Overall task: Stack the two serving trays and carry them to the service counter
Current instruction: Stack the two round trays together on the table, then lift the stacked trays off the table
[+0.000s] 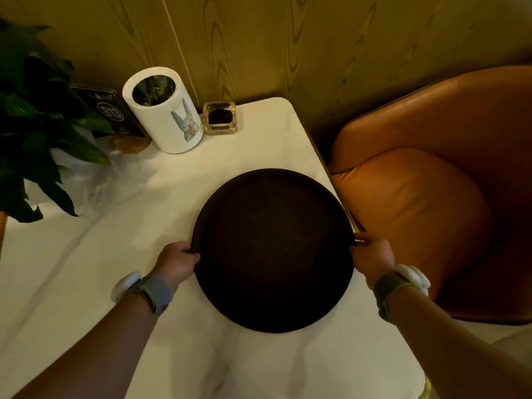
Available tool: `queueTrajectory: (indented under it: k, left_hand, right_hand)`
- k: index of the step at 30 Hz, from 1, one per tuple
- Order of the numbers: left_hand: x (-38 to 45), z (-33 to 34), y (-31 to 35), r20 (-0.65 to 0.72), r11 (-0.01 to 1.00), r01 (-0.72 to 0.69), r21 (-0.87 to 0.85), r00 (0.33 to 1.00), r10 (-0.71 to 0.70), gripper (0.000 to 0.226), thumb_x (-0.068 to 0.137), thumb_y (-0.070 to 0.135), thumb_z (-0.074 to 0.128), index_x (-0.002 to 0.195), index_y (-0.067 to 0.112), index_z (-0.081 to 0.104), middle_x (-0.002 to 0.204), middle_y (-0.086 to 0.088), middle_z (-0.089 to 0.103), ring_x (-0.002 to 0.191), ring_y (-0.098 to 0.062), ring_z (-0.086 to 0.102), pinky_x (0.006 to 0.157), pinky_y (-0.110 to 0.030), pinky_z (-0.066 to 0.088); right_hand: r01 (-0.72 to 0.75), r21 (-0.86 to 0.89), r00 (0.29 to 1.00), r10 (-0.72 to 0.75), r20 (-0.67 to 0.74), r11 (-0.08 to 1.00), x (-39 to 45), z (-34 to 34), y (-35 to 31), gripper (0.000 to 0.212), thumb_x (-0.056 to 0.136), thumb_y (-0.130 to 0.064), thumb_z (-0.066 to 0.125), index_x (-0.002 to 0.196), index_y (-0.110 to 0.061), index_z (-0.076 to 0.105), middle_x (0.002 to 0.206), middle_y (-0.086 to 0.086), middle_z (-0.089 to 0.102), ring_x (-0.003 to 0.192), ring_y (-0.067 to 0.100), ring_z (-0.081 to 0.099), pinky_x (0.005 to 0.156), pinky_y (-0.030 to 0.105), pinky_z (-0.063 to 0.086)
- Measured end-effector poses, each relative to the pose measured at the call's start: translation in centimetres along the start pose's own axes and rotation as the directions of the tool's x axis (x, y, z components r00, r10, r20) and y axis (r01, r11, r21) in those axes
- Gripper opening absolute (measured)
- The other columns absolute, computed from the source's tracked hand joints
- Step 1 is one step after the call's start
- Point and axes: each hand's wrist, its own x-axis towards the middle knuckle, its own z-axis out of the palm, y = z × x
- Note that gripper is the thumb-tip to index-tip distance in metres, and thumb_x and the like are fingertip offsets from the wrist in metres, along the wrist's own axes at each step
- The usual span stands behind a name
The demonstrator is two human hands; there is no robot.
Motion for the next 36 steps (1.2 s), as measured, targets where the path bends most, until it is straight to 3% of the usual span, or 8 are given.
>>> queueTrajectory:
  k: [7,10,14,18,22,27,33,36]
  left_hand:
    - [-0.9,-1.2,0.7,0.061,0.998,0.000,-0.059,0.998,0.004,0.016,0.082,-0.009,0.053,0.086,0.000,0.066,0.088,-0.020,0.064,0.083,-0.031,0.061,0.074,-0.038,0.053]
    - [-1.4,-2.4,1.0,0.062,0.995,-0.005,-0.099,0.998,0.011,0.020,0.084,-0.008,0.052,0.101,-0.010,0.063,0.092,-0.022,0.064,0.085,-0.032,0.061,0.070,-0.034,0.055]
    - [-3.5,-4.4,2.4,0.079,0.977,-0.040,-0.208,0.995,0.058,0.015,0.087,-0.008,0.050,0.094,-0.005,0.064,0.094,-0.021,0.065,0.088,-0.031,0.061,0.060,-0.022,0.057]
    - [-5.5,-7.1,3.7,0.082,0.952,-0.119,-0.284,0.986,0.147,0.021,0.088,-0.005,0.050,0.105,-0.006,0.062,0.098,-0.019,0.068,0.091,-0.029,0.064,0.071,-0.028,0.057]
    - [-7.8,-10.3,4.9,0.043,0.933,-0.188,-0.306,0.977,0.211,0.024,0.089,-0.003,0.050,0.110,-0.004,0.063,0.101,-0.017,0.070,0.098,-0.028,0.066,0.082,-0.034,0.052]
    - [-11.1,-14.3,6.4,0.027,0.911,-0.267,-0.314,0.957,0.289,0.025,0.092,0.003,0.049,0.112,0.002,0.064,0.104,-0.010,0.072,0.096,-0.019,0.066,0.067,-0.021,0.053]
    - [-15.4,-20.1,7.4,-0.049,0.899,-0.339,-0.276,0.939,0.339,0.025,0.092,0.011,0.052,0.113,0.008,0.065,0.109,-0.004,0.072,0.105,-0.021,0.065,0.091,-0.038,0.051]
    - [-17.8,-22.6,8.4,-0.091,0.877,-0.379,-0.295,0.925,0.370,0.017,0.091,0.010,0.053,0.099,0.013,0.068,0.102,-0.004,0.073,0.099,-0.020,0.067,0.080,-0.032,0.052]
  right_hand:
    - [0.038,0.015,0.999,-0.038,0.002,0.999,-0.4,0.1,-0.9,0.036,0.087,0.002,0.054,0.115,-0.020,0.063,0.101,0.002,0.054,0.096,0.030,0.056,0.095,0.048,0.050]
    - [0.063,0.074,0.997,-0.066,0.040,0.995,-1.2,-0.1,-2.0,0.035,0.089,0.000,0.054,0.116,-0.021,0.062,0.103,0.002,0.053,0.096,0.028,0.056,0.094,0.046,0.050]
    - [0.107,0.162,0.993,-0.113,0.025,0.981,-3.0,-0.2,-3.7,0.035,0.088,-0.001,0.053,0.116,-0.020,0.064,0.114,0.011,0.061,0.097,0.031,0.062,0.088,0.049,0.055]
    - [0.159,0.286,0.985,-0.173,0.025,0.945,-5.2,-0.6,-5.7,0.027,0.090,-0.002,0.052,0.103,-0.022,0.065,0.107,0.013,0.065,0.092,0.033,0.065,0.084,0.049,0.057]
    - [0.243,0.393,0.960,-0.277,0.033,0.887,-9.3,-1.2,-8.3,0.027,0.094,0.003,0.048,0.106,-0.014,0.065,0.096,0.007,0.064,0.085,0.026,0.063,0.077,0.043,0.056]
    - [0.262,0.510,0.942,-0.331,0.049,0.819,-13.2,-1.8,-10.7,0.034,0.094,0.003,0.047,0.121,-0.010,0.063,0.113,0.008,0.065,0.103,0.028,0.063,0.092,0.048,0.053]
    - [0.253,0.684,0.928,-0.371,0.029,0.685,-18.6,-1.2,-12.8,0.040,0.093,0.001,0.052,0.129,-0.015,0.061,0.125,0.012,0.064,0.110,0.030,0.063,0.098,0.049,0.050]
    - [0.237,0.736,0.912,-0.406,0.056,0.634,-21.6,-1.3,-13.9,0.033,0.093,0.000,0.053,0.116,-0.020,0.065,0.126,0.013,0.063,0.113,0.033,0.062,0.100,0.052,0.048]
